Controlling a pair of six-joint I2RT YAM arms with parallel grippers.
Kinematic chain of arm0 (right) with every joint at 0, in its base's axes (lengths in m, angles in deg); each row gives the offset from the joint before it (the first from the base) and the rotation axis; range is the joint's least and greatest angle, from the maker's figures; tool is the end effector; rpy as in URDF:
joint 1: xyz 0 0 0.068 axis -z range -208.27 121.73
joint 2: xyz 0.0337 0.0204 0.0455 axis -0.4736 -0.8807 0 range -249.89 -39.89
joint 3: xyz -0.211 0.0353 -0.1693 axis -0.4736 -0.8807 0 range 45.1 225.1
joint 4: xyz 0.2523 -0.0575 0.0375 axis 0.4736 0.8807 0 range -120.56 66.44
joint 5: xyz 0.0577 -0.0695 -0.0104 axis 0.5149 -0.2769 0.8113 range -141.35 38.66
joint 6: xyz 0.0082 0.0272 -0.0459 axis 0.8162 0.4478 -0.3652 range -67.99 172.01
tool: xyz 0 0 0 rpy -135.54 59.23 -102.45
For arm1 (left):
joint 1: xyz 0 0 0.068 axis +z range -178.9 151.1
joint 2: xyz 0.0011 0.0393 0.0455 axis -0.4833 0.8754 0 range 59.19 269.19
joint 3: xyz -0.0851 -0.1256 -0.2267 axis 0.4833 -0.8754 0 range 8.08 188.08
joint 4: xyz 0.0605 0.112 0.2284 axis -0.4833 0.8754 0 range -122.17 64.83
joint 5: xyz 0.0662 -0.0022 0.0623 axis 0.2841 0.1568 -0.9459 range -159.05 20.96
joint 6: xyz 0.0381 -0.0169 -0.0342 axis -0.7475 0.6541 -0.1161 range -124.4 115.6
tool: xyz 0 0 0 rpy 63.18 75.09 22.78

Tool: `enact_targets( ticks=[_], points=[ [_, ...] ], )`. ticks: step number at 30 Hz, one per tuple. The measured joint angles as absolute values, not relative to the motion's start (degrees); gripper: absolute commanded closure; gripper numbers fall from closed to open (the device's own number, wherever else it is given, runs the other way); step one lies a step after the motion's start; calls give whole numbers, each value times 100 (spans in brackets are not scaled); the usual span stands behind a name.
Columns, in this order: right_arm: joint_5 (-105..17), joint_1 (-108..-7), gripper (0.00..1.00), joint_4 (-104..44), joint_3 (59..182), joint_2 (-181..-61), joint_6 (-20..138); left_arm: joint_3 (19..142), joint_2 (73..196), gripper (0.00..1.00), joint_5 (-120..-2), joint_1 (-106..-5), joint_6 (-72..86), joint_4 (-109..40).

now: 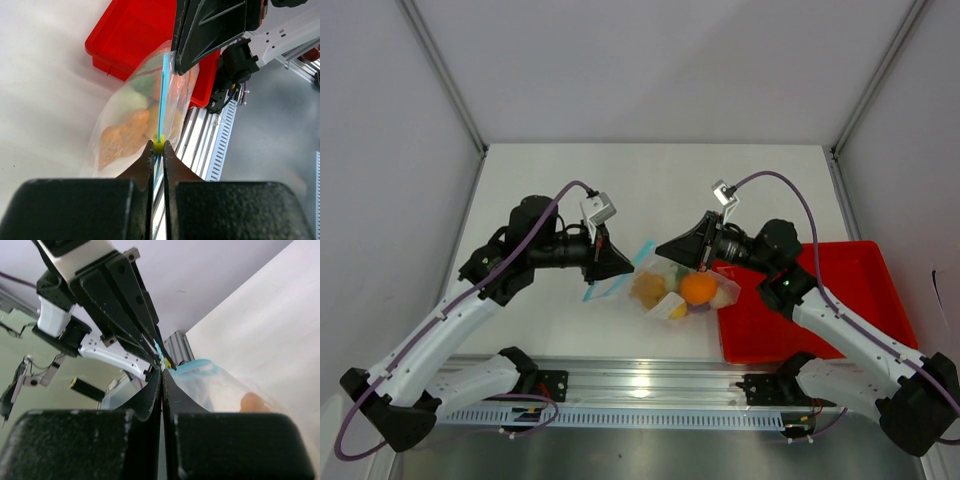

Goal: Place the food in the zip-top bag and seal the zipper
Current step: Zip the zipper food storage bag at the center of the board.

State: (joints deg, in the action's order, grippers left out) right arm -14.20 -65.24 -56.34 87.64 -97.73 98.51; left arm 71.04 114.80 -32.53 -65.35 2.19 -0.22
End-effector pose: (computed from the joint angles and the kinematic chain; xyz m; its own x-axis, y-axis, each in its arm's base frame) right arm 0.1727 0.1570 0.3488 -0.5919 0.2782 -0.7565 -0.7619 0.1132 0.6378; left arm 0.1478 -0.1356 0.3794 -0.4374 0.2084 -0.8748 0.8682 0.3514 -0.3504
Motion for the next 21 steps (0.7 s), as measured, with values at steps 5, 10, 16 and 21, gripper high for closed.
enact_targets(
  ticks=[5,10,16,21],
  points=[
    [-721,-6474,93,-5302,9099,-10151,9514,7104,11349,99,-3271,-6524,201,301],
    [-183,-6539,45,-4061,9748,-10464,8520,7333,11373,99,-3358,-6511,142,802],
    [58,-6791,22,-2675,10461,-10678,7318,7661,11388,99,-3437,-6509,-30,1184],
    [-74,-6843,15,-1440,11073,-11054,6242,7690,11478,99,-3360,-6509,-124,1350]
  ],
)
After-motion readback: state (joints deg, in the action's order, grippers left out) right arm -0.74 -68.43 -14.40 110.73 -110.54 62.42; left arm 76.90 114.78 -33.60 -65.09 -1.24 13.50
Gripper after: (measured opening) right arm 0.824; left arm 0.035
